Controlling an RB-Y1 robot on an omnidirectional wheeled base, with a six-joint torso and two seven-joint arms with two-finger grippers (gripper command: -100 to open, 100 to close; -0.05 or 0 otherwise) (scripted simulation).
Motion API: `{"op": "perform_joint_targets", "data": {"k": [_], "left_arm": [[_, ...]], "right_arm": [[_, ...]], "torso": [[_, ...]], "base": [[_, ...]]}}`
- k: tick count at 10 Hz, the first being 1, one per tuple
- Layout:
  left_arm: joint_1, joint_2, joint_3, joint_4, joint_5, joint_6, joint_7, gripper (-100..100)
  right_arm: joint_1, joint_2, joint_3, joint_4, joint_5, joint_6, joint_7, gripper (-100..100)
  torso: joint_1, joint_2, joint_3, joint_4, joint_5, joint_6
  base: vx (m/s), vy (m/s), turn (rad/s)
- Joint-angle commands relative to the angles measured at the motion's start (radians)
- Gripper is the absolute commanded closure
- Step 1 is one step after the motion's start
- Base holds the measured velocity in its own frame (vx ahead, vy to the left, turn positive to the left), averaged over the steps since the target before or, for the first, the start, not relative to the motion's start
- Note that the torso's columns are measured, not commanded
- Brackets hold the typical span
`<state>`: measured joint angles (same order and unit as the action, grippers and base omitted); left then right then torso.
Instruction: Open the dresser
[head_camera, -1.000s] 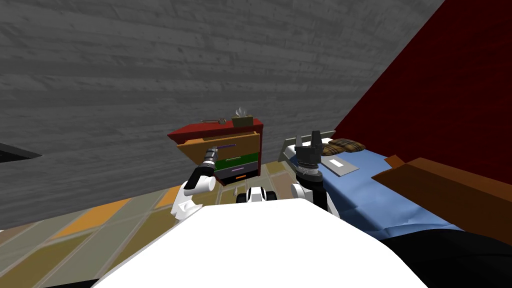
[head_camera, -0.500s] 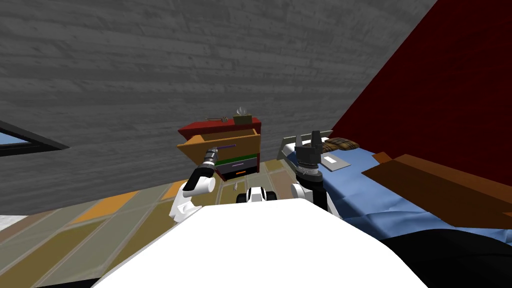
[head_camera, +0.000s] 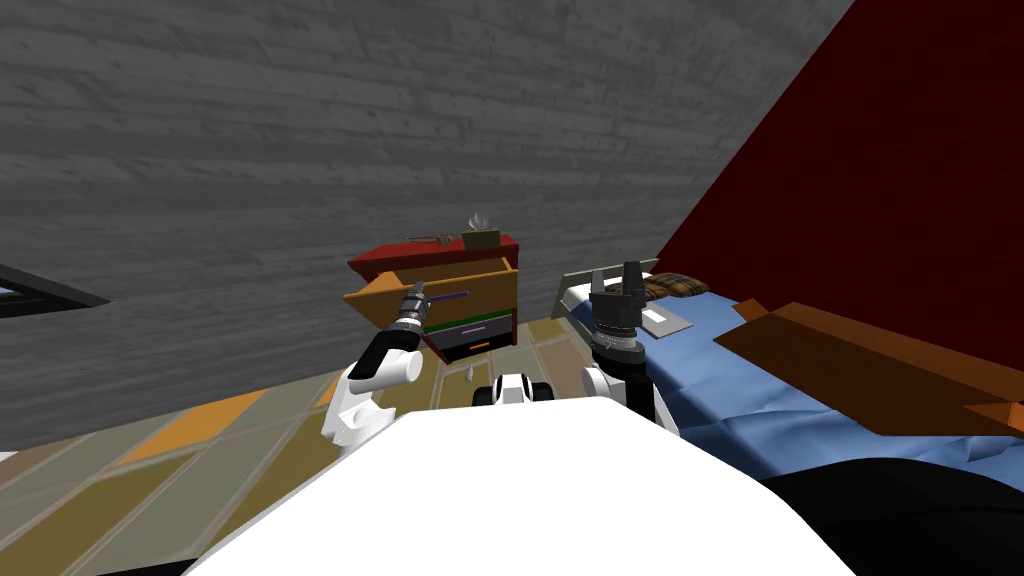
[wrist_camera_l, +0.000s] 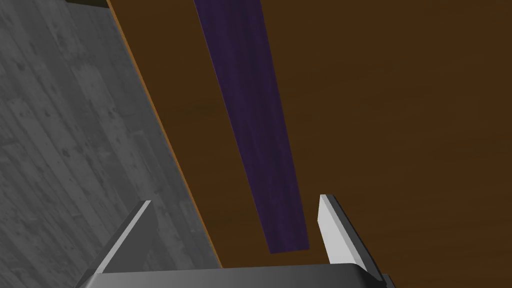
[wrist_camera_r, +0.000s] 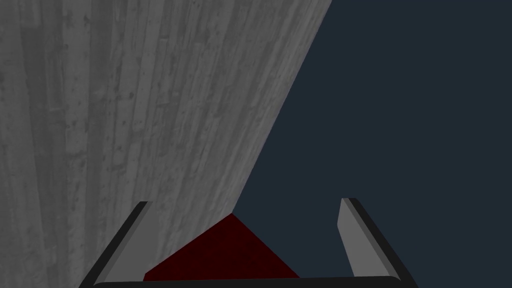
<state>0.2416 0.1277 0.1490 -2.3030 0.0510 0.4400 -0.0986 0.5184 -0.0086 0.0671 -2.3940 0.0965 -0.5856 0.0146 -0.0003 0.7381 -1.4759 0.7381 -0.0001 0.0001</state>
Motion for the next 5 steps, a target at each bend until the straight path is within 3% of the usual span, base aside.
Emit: {"op": "perform_joint_targets", "data": {"k": [1,3,4,5], "left_arm": [[-0.016,0.008,0.023,-0.048,0.007,0.068,0.005,-100],[-0.028,0.014,0.041,-0.081,0.013,0.115,0.009,-100],[-0.019,0.011,0.033,-0.07,0.012,0.11,0.008,-100],[-0.019,0.011,0.034,-0.071,0.013,0.119,0.009,0]], "right_arm": [[0.0,0.0,0.0,0.0,0.0,0.0,0.0,0],[0.0,0.0,0.0,0.0,0.0,0.0,0.0,0],[0.0,0.0,0.0,0.0,0.0,0.0,0.0,0],[0.0,0.0,0.0,0.0,0.0,0.0,0.0,0]], "torso": [[0.0,0.002,0.001,0.001,0.0,0.0],[-0.002,0.004,0.002,0.003,-0.002,0.0],[-0.003,0.006,0.003,0.006,-0.004,-0.001],[-0.003,0.005,0.003,0.004,-0.003,-0.001]], "base": [[-0.002,-0.003,-0.043],[-0.01,-0.005,-0.042],[0.0,0.0,0.0],[0.0,0.0,0.0]]}}
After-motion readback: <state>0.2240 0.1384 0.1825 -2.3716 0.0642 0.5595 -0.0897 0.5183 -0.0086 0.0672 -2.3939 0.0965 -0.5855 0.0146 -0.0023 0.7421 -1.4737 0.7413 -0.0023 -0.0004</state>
